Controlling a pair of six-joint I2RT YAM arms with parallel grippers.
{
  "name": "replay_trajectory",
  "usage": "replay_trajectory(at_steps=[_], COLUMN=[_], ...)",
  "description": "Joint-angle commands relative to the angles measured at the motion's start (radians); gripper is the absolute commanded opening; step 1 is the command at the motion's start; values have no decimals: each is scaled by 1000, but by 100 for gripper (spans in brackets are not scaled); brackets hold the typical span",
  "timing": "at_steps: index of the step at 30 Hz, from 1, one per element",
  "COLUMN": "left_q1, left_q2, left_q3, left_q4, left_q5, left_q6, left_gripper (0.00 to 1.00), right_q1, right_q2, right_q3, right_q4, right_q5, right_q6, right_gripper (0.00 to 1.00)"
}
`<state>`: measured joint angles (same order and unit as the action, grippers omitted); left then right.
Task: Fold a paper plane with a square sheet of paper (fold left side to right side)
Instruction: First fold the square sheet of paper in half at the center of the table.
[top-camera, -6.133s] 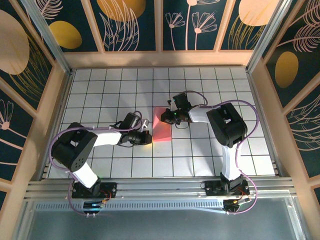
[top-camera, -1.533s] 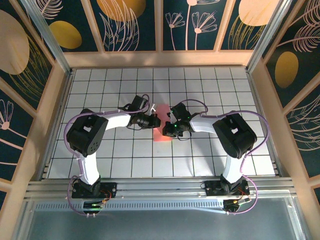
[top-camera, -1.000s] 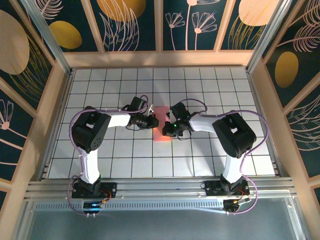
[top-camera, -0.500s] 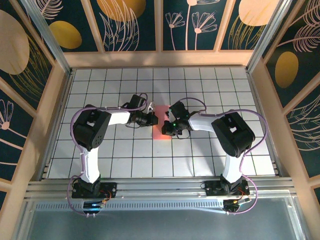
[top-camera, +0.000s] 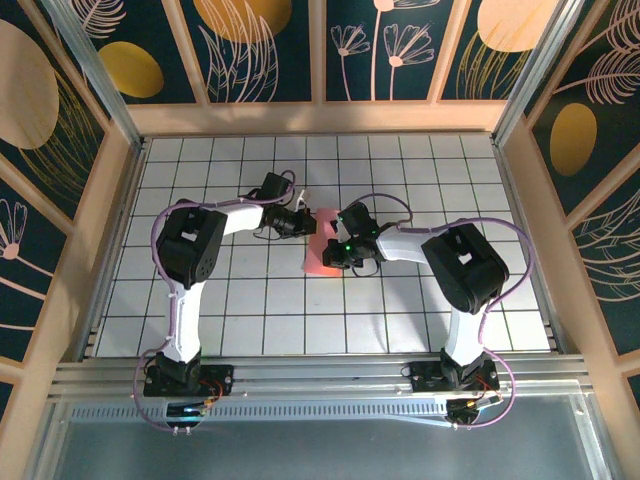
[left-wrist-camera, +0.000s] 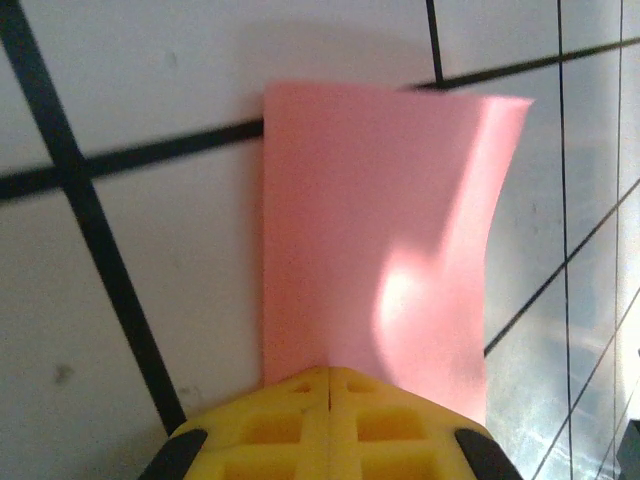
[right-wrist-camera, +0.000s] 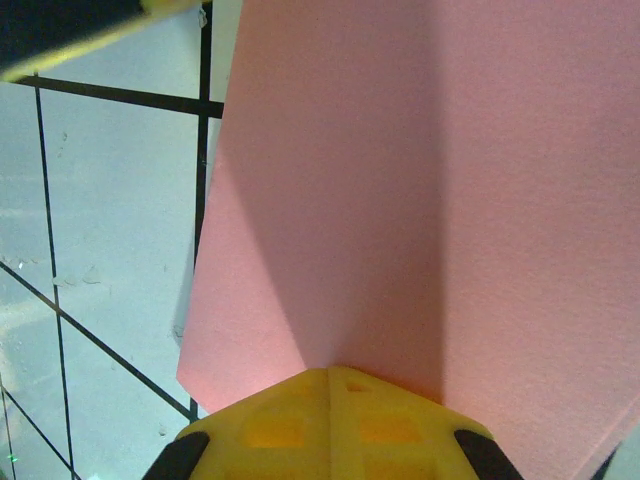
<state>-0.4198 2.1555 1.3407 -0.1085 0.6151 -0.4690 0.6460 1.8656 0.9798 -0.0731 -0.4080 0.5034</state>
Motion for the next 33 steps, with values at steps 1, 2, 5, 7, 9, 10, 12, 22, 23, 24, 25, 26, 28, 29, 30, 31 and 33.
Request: replay_trajectory(at_steps=[1,2,5,7,9,10,12,22,23,24,25,26,28,29,30,31,33], left_q1=[58,58,61,62,65,65,67,63,61,58,53,48,27,16,4,-5,-14], left_q2=[66,74,93,99,95,86,51,-239,-255,-269,-274,-273,-255,-242,-225,-209,-178], left_q3=[58,70,102,117,121,117,90,-253,-278,-301,-316,-323,-316,-303,-285,-265,-234], left_q4=[39,34,26,23,24,24,36,188,205,226,243,254,274,272,268,267,273], left_q5=[-176,-179,-184,-189,-190,-192,-192,-91,-79,-59,-38,-21,5,9,11,9,1], left_q6=[48,50,50,50,47,47,48,-9,-19,-30,-42,-50,-59,-59,-59,-61,-71], left_gripper=[2,2,2,2,2,2,2,2,2,2,2,2,2,2,2,2,2], right_q1=[-2,-3,-4,-6,-7,-10,-15,-30,-31,-31,-31,-32,-31,-31,-32,-30,-31], right_q2=[68,67,66,64,58,55,50,47,50,51,52,53,58,61,64,66,69], right_q3=[-61,-62,-61,-62,-65,-66,-68,-43,-41,-38,-36,-35,-31,-28,-24,-21,-17], right_q4=[-167,-169,-174,-178,-181,-182,-183,-221,-224,-226,-226,-226,-226,-229,-233,-239,-247], right_q5=[102,101,98,97,95,94,86,72,72,72,69,68,63,64,67,73,84], right_q6=[-18,-19,-25,-33,-43,-49,-64,-164,-167,-169,-170,-169,-169,-169,-169,-170,-170], right_gripper=[0,0,0,0,0,0,0,0,0,0,0,0,0,0,0,0,0])
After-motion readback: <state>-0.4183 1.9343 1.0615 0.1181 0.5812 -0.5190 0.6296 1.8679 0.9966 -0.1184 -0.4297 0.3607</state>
